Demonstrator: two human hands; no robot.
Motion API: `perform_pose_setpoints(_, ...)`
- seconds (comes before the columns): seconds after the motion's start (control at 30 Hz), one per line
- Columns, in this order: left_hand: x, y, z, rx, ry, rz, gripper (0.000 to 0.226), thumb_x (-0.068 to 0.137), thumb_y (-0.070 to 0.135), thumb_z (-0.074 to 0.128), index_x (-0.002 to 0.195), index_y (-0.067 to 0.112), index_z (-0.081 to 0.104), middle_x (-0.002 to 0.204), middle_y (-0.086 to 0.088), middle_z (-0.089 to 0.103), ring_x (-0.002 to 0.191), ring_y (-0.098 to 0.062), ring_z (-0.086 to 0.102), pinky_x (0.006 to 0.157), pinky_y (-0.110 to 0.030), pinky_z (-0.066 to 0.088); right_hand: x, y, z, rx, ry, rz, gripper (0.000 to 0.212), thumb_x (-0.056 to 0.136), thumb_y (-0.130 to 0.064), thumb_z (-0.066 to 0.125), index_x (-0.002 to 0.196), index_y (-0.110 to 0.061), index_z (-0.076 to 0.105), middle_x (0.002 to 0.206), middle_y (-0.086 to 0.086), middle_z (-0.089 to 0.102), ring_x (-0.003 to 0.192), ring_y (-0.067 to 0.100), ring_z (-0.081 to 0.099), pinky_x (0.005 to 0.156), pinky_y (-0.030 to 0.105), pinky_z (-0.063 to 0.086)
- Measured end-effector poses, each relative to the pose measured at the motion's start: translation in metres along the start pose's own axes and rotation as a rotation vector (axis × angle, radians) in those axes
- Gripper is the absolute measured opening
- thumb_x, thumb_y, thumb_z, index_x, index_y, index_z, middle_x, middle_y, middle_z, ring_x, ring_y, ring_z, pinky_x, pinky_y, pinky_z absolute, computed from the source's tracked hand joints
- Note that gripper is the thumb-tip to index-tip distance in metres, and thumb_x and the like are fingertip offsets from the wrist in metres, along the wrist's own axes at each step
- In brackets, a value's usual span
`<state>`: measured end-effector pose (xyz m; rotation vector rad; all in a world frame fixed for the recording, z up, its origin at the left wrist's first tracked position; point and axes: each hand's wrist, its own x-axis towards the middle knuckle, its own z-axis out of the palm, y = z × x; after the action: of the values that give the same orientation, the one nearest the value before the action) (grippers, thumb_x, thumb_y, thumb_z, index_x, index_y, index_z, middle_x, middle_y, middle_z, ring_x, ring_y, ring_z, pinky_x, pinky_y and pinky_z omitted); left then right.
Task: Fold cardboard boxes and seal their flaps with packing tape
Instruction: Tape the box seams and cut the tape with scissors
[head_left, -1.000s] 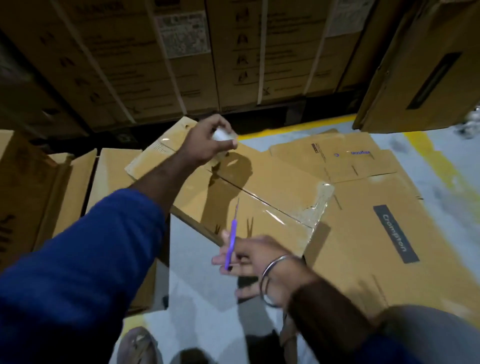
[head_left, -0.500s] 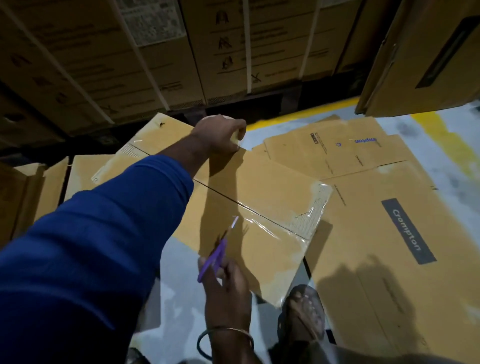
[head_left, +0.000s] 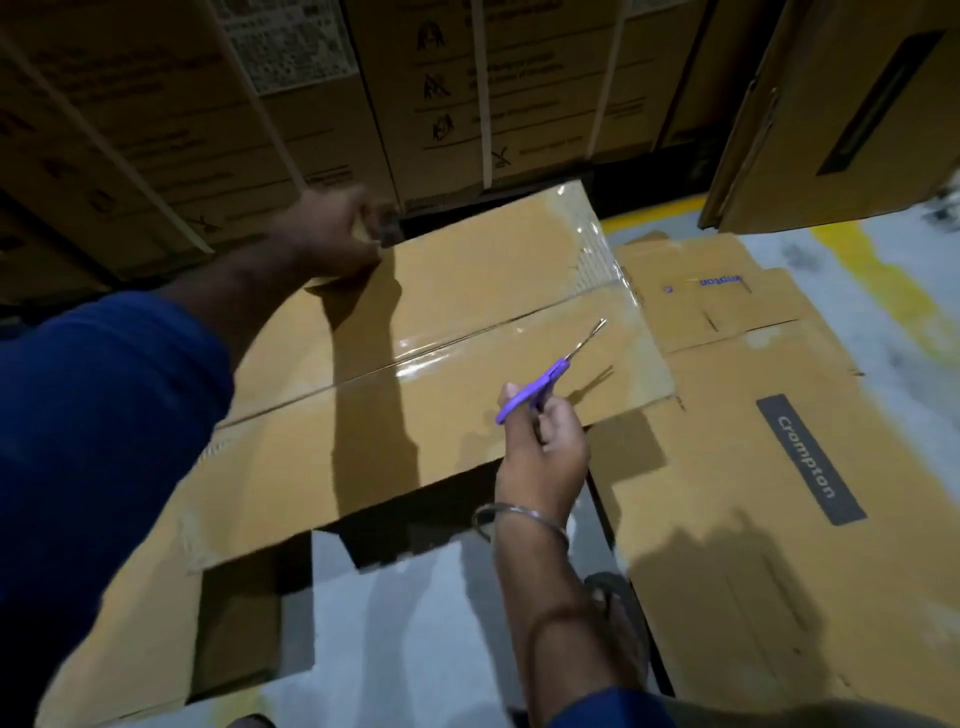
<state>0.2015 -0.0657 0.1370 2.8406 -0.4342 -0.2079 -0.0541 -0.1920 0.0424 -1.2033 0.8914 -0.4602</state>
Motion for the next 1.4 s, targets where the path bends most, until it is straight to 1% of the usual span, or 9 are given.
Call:
perform_pose_setpoints(0.27,-0.047,-0.04,-0.057,-0.215,0.17,-0.215,0.033,0.087,0.029,0.081,0.112,0.022,0.061,0.111,-0.004,0.058,0.099,-0.024,0.058,0.074,-0.042,0.052,0.039,-0.052,0.032,0.072,-0.048,-0.191,0.042,0.072,-0.059,0.075,0.075,-0.018,0.066,0.075,-0.001,0.073,0.071,0.013,0.064,0.071,0.03,0.051)
perform_pose_setpoints(0.43,-0.095,-0.07,-0.053,-0.488,0.195,-0.361,0.021,0.085,0.017,0.082,0.094,0.018,0.063,0.093,-0.009,0.066,0.079,-0.02,0.063,0.057,-0.033,0.048,0.073,-0.107,0.058,-0.188,-0.145,-0.239,0.041,0.071,-0.057,0.077,0.065,-0.019,0.063,0.056,-0.01,0.055,0.062,0.016,0.052,0.066,0.036,0.047)
perform_pose_setpoints(0.57,-0.147,-0.087,0.0,-0.699,0.225,-0.56,0.022,0.073,0.026,0.084,0.077,0.018,0.063,0.089,-0.013,0.071,0.081,-0.03,0.068,0.073,-0.044,0.061,0.087,-0.119,0.087,-0.388,-0.275,-0.249,0.046,0.075,-0.055,0.077,0.066,-0.015,0.058,0.061,-0.001,0.054,0.06,0.021,0.05,0.059,0.034,0.042)
perform_pose_setpoints(0.63,-0.175,-0.09,0.03,-0.761,0.255,-0.625,0.029,0.066,0.037,0.082,0.079,0.018,0.065,0.09,-0.008,0.073,0.089,-0.031,0.071,0.083,-0.047,0.061,0.084,-0.111,0.093,-0.482,-0.328,-0.271,0.04,0.082,-0.05,0.076,0.073,-0.015,0.059,0.066,-0.002,0.056,0.063,0.021,0.053,0.06,0.035,0.046)
perform_pose_setpoints(0.8,-0.211,-0.09,0.065,-1.057,0.389,-0.691,0.035,0.063,0.037,0.08,0.091,0.02,0.065,0.094,-0.007,0.072,0.092,-0.033,0.07,0.072,-0.035,0.052,0.077,-0.066,0.063,-0.442,-0.395,-0.185,0.027,0.087,-0.04,0.077,0.093,-0.022,0.058,0.08,-0.003,0.062,0.06,0.009,0.054,0.056,0.024,0.044)
perform_pose_setpoints(1.0,-0.267,-0.098,0.081,-0.942,0.172,-0.714,0.029,0.079,0.021,0.086,0.098,0.009,0.069,0.091,-0.013,0.074,0.072,-0.023,0.07,0.06,-0.029,0.052,0.048,-0.04,0.008,-0.512,-0.443,-0.081,0.019,0.085,-0.021,0.073,0.095,-0.01,0.062,0.087,-0.001,0.062,0.072,-0.001,0.06,0.068,0.02,0.045)
perform_pose_setpoints(1.07,-0.29,-0.093,0.084,-0.882,0.131,-0.731,0.023,0.085,0.019,0.083,0.101,0.009,0.068,0.093,-0.01,0.071,0.071,-0.019,0.066,0.059,-0.026,0.045,0.034,-0.027,-0.007,-0.566,-0.448,-0.045,0.019,0.081,-0.025,0.07,0.088,-0.007,0.068,0.104,0.0,0.066,0.087,0.005,0.065,0.08,0.023,0.045)
perform_pose_setpoints(1.17,-0.328,-0.083,0.093,-0.83,0.097,-0.73,0.017,0.084,0.021,0.081,0.094,0.017,0.068,0.091,-0.004,0.07,0.082,-0.022,0.067,0.062,-0.027,0.046,0.004,-0.011,-0.038,-0.623,-0.302,0.059,0.057,0.069,-0.043,0.07,0.117,-0.013,0.068,0.123,-0.002,0.066,0.1,0.024,0.066,0.079,0.029,0.043)
perform_pose_setpoints(1.4,-0.367,-0.054,0.108,-0.939,0.228,-0.799,0.021,0.088,0.024,0.08,0.101,0.018,0.064,0.096,-0.005,0.066,0.09,-0.025,0.063,0.075,-0.034,0.051,-0.045,0.015,-0.067,-0.601,-0.208,0.048,0.047,0.09,-0.017,0.071,0.135,-0.017,0.058,0.137,0.0,0.061,0.112,0.028,0.062,0.082,0.024,0.038)
